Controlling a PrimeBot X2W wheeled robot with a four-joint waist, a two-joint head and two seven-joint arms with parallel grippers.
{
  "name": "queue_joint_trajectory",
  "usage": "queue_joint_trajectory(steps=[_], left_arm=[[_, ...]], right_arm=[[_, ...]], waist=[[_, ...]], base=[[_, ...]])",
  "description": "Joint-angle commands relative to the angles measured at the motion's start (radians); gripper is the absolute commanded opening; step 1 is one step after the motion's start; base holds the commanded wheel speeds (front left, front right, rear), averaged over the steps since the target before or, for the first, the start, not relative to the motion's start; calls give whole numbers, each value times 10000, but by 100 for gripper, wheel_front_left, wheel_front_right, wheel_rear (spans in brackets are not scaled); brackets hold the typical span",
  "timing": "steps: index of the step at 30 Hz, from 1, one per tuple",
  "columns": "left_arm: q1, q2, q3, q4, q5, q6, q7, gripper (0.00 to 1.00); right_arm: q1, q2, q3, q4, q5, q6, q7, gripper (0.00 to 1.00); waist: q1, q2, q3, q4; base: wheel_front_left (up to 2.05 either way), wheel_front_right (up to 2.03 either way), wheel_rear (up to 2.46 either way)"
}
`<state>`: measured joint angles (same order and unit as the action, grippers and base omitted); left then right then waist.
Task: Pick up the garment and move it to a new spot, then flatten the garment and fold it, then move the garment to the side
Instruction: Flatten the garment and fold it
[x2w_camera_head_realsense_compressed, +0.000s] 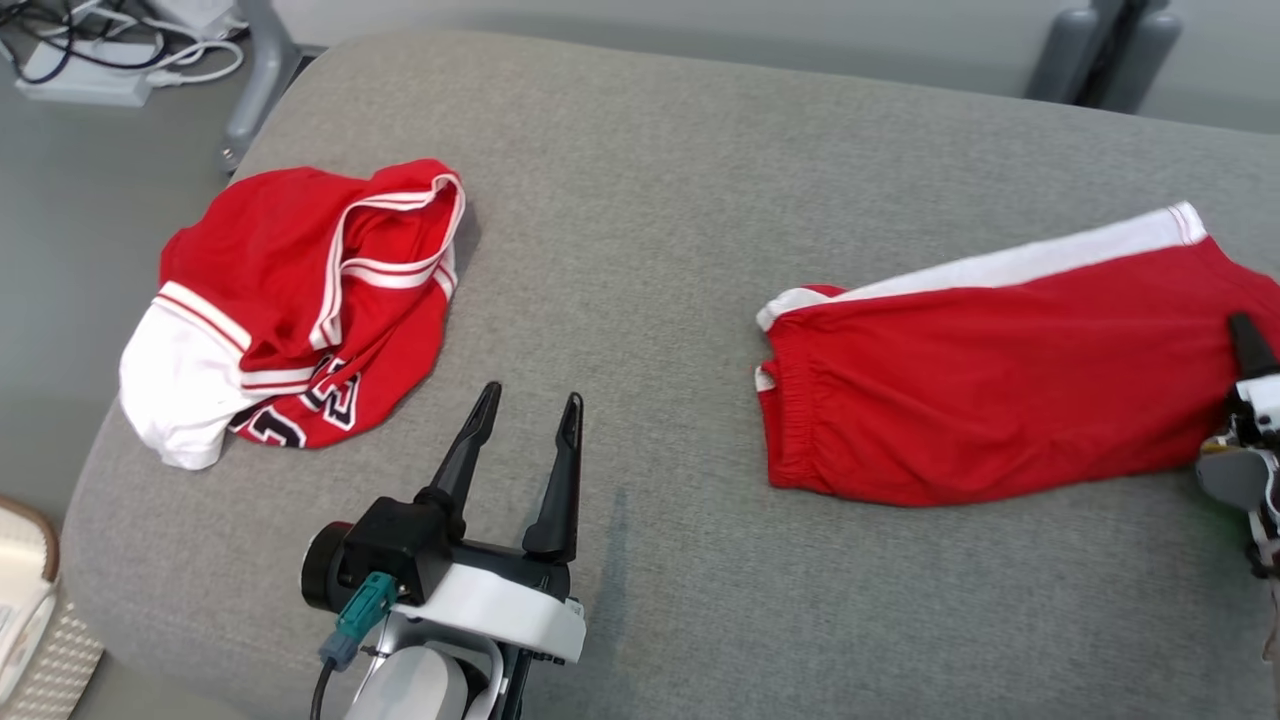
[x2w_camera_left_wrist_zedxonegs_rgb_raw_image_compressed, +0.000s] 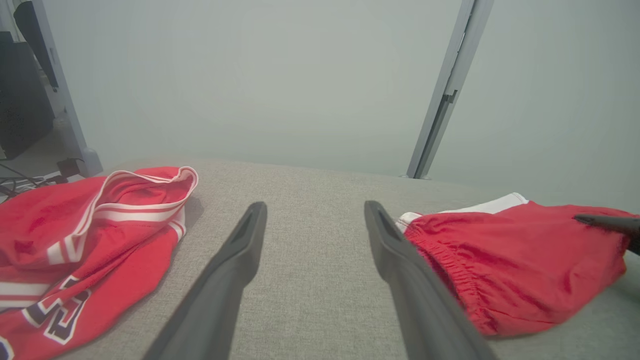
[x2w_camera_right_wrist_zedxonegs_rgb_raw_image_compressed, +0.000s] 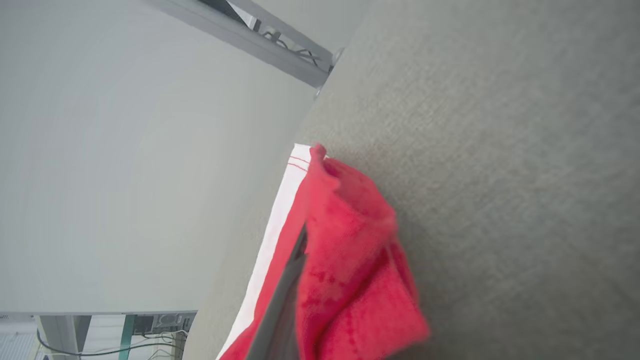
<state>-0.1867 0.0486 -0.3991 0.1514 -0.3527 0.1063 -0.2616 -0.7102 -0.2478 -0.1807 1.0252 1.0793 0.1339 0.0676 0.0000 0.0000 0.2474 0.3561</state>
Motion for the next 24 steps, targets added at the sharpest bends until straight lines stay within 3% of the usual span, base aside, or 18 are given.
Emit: queue_joint_trajectory(steps=[1,13,24], left_arm=[[118,39,78,33,73,-39,-42,100],[469,39,181,126,143,-58,-42,100],[539,38,167,197,1,-132,-42,100]], right_arm=[[544,-90,-235,-10,291,-59,-283,0],[2468,-165,-1277,-792,1169,-34,-1655,0],[2440,-38,-784,-609,365,-34,-2260,0]], waist=[[0,0,-238,-291],[0,0,-941,-1087],[0,0,-1155,-1315]], base=[[0,0,0],[0,0,0],[0,0,0]])
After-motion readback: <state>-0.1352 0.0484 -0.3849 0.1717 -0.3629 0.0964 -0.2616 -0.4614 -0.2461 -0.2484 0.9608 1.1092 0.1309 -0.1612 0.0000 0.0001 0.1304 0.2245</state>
